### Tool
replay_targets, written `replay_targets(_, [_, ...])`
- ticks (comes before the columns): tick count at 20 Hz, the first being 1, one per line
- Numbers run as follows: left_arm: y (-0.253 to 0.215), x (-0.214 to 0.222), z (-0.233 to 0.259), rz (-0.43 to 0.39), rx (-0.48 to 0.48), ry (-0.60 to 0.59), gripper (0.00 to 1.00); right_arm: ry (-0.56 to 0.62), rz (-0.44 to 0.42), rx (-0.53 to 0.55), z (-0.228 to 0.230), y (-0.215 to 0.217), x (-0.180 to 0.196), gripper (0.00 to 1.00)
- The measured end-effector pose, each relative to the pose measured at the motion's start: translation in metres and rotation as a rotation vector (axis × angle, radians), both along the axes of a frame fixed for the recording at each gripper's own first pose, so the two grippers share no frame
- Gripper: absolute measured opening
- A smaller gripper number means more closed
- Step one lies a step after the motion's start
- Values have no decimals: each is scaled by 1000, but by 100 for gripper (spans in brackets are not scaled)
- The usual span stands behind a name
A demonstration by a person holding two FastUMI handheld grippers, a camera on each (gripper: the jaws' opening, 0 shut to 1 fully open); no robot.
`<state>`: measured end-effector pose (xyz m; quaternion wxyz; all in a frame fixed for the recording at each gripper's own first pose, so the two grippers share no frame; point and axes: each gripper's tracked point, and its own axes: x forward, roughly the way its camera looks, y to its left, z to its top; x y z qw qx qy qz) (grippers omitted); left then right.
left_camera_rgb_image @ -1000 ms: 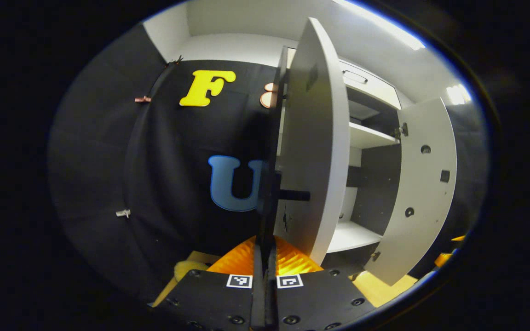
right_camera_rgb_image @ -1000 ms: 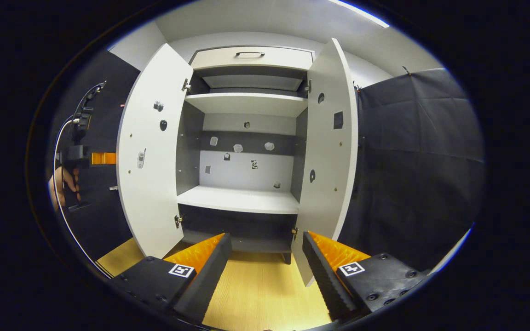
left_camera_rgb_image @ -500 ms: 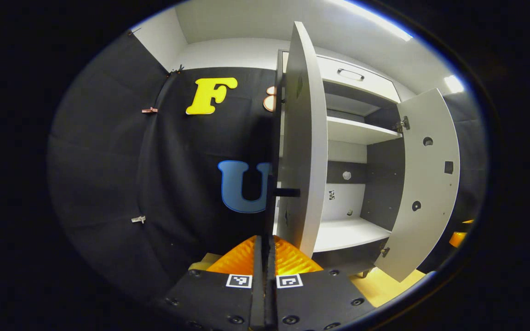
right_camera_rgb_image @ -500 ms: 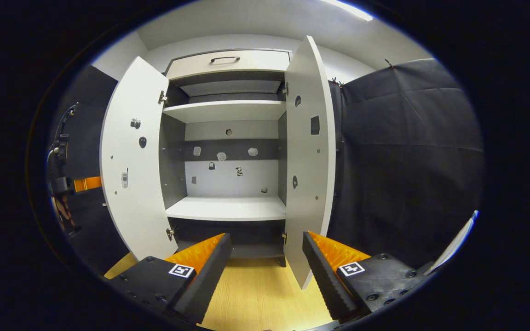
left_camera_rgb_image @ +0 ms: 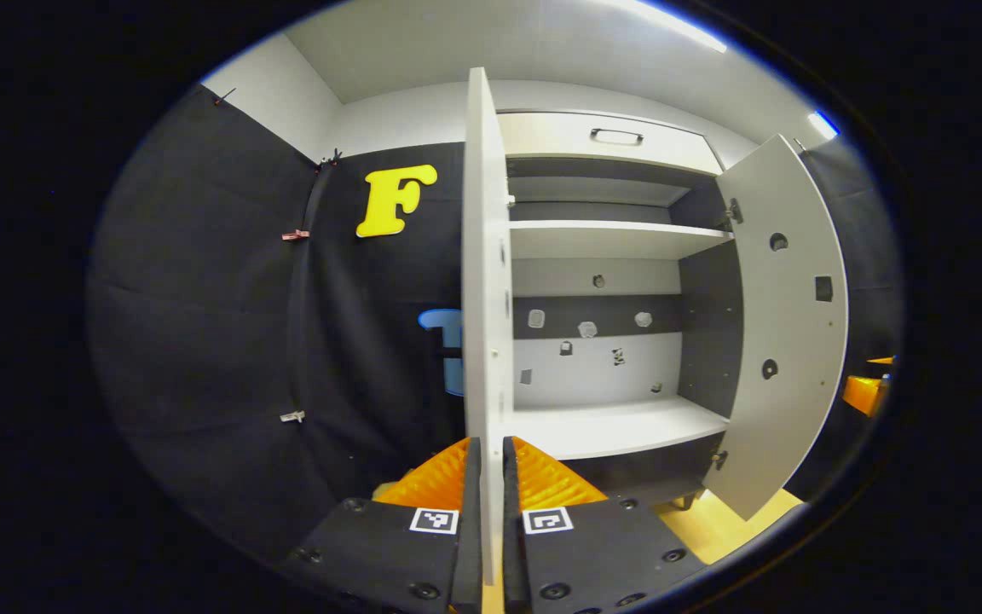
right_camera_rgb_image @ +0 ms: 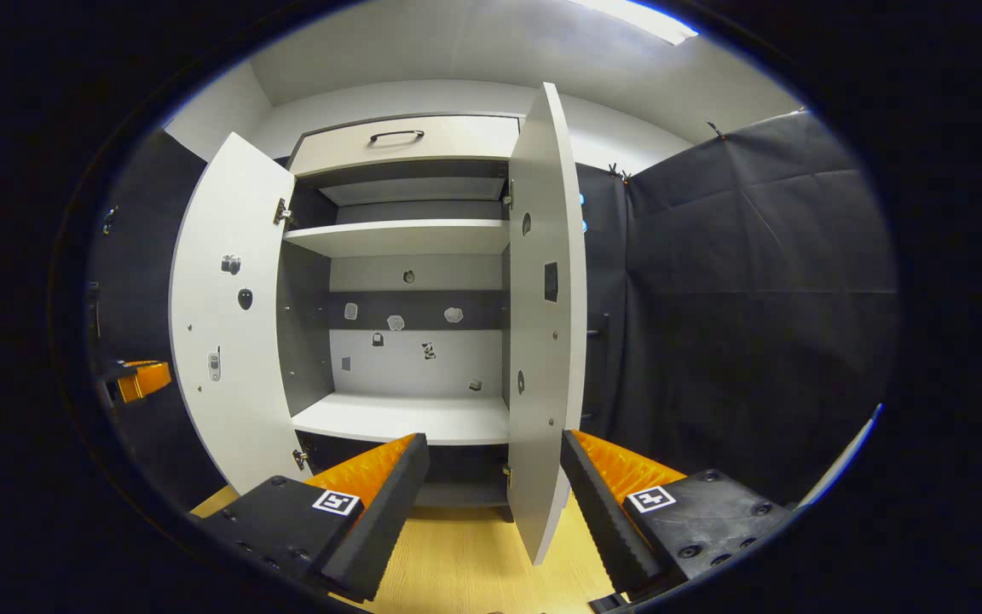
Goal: Open the right door of the double-door shoe cabinet with the right hand, and open the left door with the left hand.
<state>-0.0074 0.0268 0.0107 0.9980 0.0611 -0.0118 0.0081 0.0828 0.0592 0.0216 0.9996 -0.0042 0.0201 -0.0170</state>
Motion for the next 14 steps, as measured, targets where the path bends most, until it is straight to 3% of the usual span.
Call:
replay_targets(1, [-11, -4, -2, -8, 3, -8, 22, -6, 9, -1, 1, -4, 0, 98])
replay_targets(4, [-40, -18, -13, -15, -15, -8, 33, 2, 29, 16, -9, -9, -6, 98])
replay_targets(6, [-55, -32, -23, -21, -57, -13, 58, -18, 41, 34, -11, -10, -15, 98])
replay_targets(9, [-62, -50, -36, -17, -43, -35, 84, -26, 57, 41, -22, -12, -27, 98])
replay_targets(11, [-65, -59, -44, -17, -7, -33, 93, 2, 82, 45, -33, -9, -33, 98])
replay_targets(14, [-70, -66, -53, -13, 28, -22, 95, 32, 117, 50, -39, 1, -31, 98])
